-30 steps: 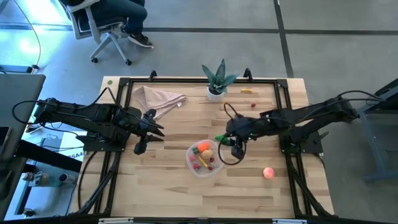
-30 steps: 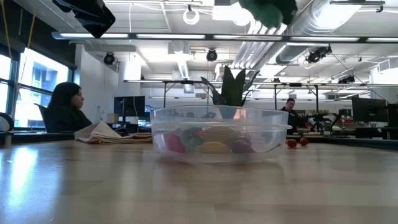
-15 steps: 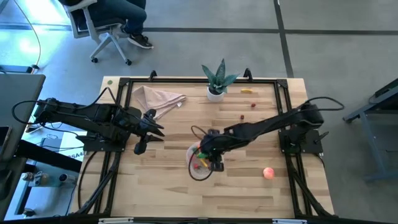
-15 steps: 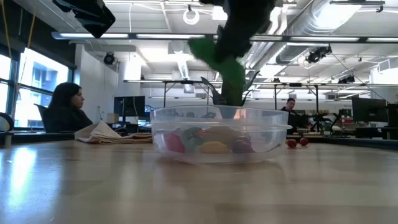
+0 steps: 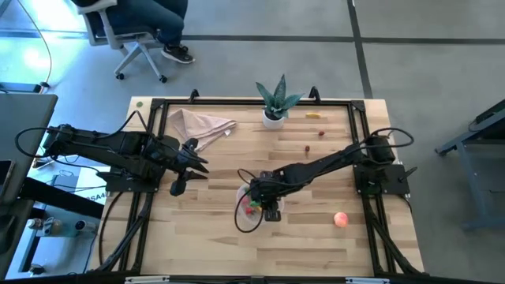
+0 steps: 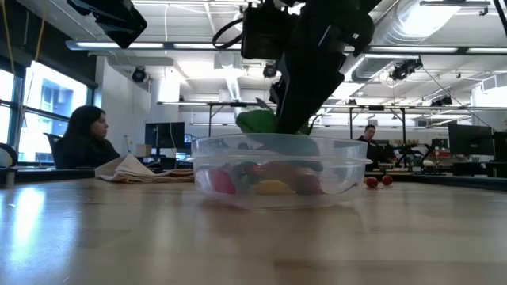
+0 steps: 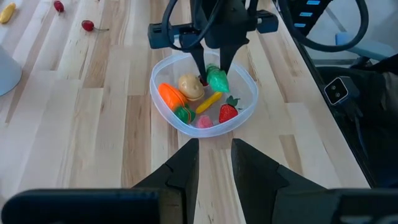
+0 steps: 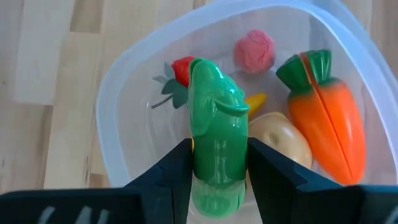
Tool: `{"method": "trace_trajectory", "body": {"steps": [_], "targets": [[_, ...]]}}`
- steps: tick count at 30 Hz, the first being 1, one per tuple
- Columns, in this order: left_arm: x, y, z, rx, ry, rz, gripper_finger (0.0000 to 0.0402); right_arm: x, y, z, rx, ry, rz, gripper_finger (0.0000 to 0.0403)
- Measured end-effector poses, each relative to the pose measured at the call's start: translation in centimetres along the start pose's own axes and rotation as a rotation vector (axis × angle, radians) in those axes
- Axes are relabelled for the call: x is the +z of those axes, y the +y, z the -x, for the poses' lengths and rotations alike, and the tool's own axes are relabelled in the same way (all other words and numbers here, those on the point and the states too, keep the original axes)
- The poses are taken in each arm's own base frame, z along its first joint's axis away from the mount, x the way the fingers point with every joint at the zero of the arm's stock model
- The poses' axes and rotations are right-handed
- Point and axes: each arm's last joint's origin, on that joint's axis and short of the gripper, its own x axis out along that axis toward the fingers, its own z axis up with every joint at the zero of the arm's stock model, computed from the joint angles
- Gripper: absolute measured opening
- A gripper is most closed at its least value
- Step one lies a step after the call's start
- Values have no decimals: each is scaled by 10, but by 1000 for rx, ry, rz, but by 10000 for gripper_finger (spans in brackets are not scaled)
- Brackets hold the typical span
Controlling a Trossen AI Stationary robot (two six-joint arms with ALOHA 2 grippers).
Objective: Pick and placing Produce into tupperware
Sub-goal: Put the pea into the transparent container, then put the peach into the transparent container
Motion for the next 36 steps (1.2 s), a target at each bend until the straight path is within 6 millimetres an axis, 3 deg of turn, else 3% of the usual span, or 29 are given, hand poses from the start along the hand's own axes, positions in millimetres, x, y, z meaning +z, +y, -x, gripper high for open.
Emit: {"method": "trace_trajectory", "body": {"steps": [17, 27, 36], "targets": [[0, 0, 0, 0, 1, 0, 83, 1, 1, -2, 26, -7, -1, 124], [0, 0, 0, -1, -3, -1, 83, 1, 0, -10, 27, -7, -3, 160], [1, 0, 0, -1, -6, -1, 83, 1, 0, -11, 26, -4, 1, 165]]}}
